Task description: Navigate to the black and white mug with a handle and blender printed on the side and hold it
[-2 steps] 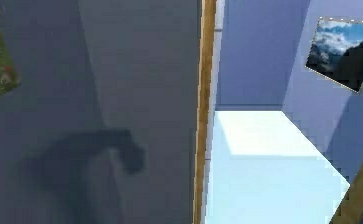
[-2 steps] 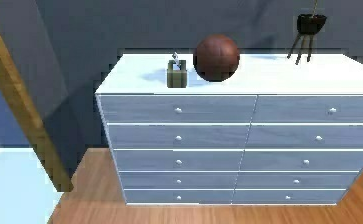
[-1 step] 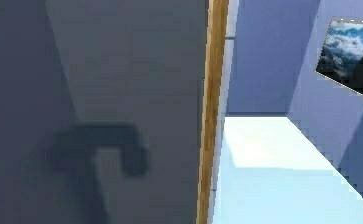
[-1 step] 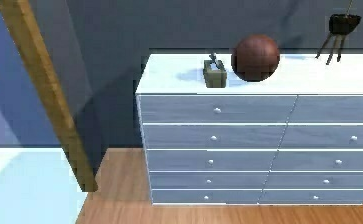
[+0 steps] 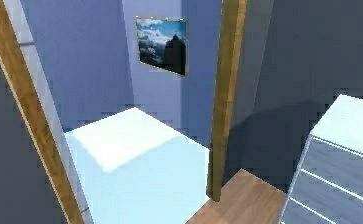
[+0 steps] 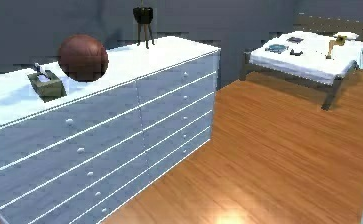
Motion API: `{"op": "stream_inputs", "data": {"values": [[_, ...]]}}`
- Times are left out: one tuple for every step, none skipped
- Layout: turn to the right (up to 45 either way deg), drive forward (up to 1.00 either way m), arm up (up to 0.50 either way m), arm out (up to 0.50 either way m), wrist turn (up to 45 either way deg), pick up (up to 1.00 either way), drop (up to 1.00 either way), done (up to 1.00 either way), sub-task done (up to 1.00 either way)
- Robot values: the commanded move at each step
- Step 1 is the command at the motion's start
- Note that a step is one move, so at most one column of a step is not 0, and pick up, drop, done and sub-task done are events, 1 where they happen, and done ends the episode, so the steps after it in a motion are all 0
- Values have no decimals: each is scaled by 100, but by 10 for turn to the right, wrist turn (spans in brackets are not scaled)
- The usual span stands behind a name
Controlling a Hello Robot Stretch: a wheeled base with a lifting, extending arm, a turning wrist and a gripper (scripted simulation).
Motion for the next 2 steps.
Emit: {"op": "stream_inputs", "data": {"values": [[390, 0, 0, 0, 0, 0, 0, 0, 0], [0, 5, 0, 0, 0, 0, 0, 0, 0]]}}
